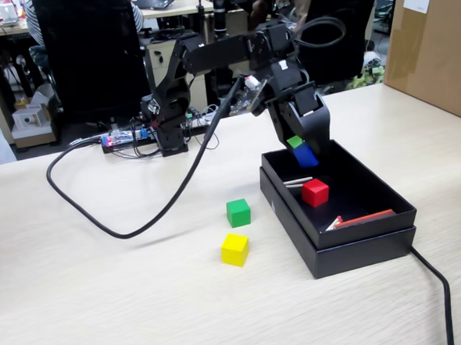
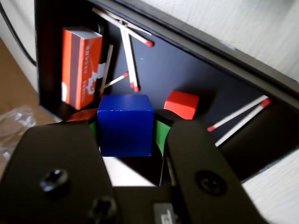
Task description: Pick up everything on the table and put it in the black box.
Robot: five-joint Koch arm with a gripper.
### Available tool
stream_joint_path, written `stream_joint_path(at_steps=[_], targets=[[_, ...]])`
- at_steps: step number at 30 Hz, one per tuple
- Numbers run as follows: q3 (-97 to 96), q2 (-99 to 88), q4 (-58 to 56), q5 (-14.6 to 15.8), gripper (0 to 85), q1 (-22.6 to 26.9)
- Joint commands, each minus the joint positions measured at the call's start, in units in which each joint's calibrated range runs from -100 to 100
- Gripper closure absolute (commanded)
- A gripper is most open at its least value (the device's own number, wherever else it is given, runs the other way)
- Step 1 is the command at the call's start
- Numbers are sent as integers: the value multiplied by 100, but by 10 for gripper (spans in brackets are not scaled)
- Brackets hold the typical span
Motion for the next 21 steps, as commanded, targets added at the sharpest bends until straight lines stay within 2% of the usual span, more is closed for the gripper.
stream_joint_path(at_steps=[1,6,11,14,18,21], targets=[[566,438,8,44,845,29],[521,1035,0,107,839,-10],[240,1253,-130,112,741,5],[95,1253,-139,132,722,5],[-277,1138,-147,132,593,10],[-467,840,-147,132,575,5]])
